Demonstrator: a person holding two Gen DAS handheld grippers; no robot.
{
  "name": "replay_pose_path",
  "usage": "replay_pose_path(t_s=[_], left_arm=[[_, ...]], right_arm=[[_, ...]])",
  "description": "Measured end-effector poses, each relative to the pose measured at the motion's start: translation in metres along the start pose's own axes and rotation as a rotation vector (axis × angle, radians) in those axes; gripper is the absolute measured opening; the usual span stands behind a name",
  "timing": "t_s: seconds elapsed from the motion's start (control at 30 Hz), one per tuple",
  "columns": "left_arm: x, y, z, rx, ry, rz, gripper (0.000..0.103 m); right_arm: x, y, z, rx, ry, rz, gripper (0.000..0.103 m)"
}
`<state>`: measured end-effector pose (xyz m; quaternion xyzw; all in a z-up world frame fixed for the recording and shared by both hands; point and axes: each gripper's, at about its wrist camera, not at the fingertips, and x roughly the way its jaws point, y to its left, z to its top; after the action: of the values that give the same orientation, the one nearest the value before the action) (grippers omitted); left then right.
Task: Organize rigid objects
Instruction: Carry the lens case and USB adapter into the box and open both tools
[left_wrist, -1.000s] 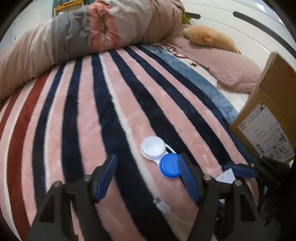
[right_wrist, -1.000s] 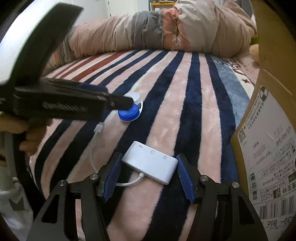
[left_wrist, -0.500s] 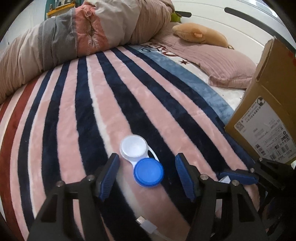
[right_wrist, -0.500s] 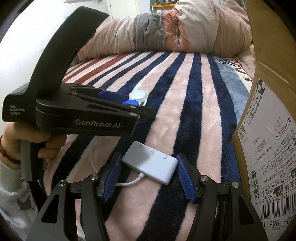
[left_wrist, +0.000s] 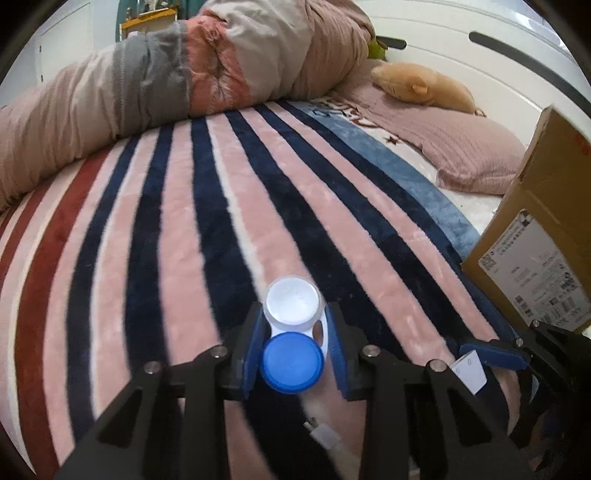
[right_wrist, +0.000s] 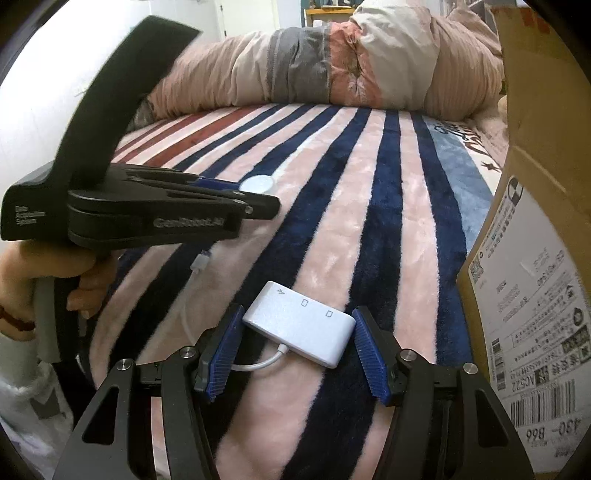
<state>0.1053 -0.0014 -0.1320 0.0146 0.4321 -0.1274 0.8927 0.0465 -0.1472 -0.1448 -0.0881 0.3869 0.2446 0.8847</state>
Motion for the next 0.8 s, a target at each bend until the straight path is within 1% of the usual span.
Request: replay_pose_path(t_s=[0.1,0.17,0.23,0.33,0.37,0.47,0.6,0.63,0.8], left_arm=[[-0.015,0.008,-0.006,-0.006,-0.01,0.004,0.03],[-0.018,0.013,-0.011,0.0,0.019,0.002,0.03],[-0.018,0.02,-0.021,-0.005,0.052,0.006,0.03],[-0.017,0.03,-0.036,-0.043,0.078,0.02,0.03],[-0.017,0.032,-0.041,-0.047,0.074,0.02,0.031],[-0.018,0.032,-0.047,-0.049,0.056,0.024,0.032],[-0.017,0.026,-0.051,-0.052,0.031,0.061,0.032],[-0.016,0.024,-0.052,-0.045,0.028,0.079,0.03],[-0.023,0.02,-0.049,-0.015,0.015,0.11,0.03]], right_arm=[[-0.009,0.007,0.002,-0.017,-0.018,-0.023,0.056],[-0.011,0.012,0.004,-0.03,-0.018,-0.024,0.056],[-0.007,0.014,0.003,-0.035,0.001,-0.026,0.056],[0.003,0.017,-0.002,-0.073,0.034,-0.076,0.056],[0.006,0.017,-0.004,-0.075,0.038,-0.096,0.057],[0.005,0.015,-0.008,-0.039,0.026,-0.096,0.057],[0.005,0.014,-0.009,-0.014,0.026,-0.102,0.057],[0.005,0.014,-0.009,-0.017,0.024,-0.104,0.057],[0.0,0.018,-0.007,-0.027,0.007,-0.107,0.056]])
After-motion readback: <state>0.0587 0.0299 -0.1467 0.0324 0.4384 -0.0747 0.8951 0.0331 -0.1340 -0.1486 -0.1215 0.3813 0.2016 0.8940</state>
